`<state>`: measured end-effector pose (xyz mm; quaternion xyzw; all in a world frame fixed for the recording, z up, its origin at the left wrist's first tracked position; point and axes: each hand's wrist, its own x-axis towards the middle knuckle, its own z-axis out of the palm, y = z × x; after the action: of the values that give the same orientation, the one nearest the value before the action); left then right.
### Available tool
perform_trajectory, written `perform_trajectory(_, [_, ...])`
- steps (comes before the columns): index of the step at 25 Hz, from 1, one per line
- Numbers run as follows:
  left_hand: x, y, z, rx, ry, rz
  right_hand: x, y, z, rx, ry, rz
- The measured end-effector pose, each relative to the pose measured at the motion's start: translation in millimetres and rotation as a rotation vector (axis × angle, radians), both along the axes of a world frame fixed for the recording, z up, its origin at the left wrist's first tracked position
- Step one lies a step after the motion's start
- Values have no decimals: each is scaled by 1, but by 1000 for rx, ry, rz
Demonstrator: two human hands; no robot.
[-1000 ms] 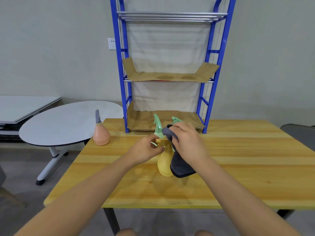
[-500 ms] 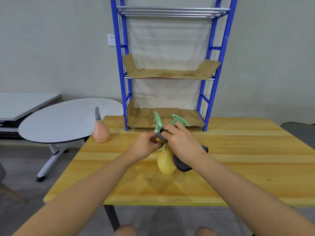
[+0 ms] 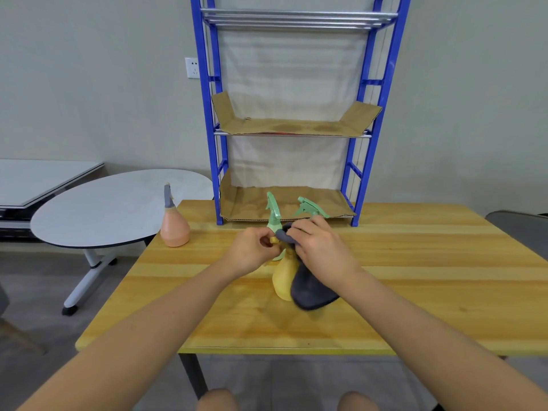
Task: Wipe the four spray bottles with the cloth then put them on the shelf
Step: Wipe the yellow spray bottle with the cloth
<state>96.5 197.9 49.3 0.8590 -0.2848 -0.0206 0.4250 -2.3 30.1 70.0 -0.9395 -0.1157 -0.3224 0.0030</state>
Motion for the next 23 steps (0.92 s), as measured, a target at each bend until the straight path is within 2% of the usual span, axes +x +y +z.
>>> perform_trajectory(5, [-6, 1, -7, -76, 25, 11, -7, -28, -10, 169, 137, -102])
perform_trajectory(8, [-8, 5, -4, -108, 106, -18, -15, -41, -18, 218, 181, -110])
perform_trajectory(9, [-9, 6, -1, -57, 94, -39, -18, -46, -21, 230, 187, -121])
perform_trajectory(14, [-18, -17, 36, 321, -288, -118, -27, -56, -31, 299, 216, -174])
perform_trajectory(17, [-17, -41, 53, 708, -314, -161, -30, -58, -34, 311, 221, -204])
perform_trajectory(19, [-16, -54, 60, 894, -343, -153, -32, -62, -36, 338, 224, -198])
perform_trajectory(23, [-16, -66, 63, 995, -400, -169, -33, -66, -42, 365, 237, -173])
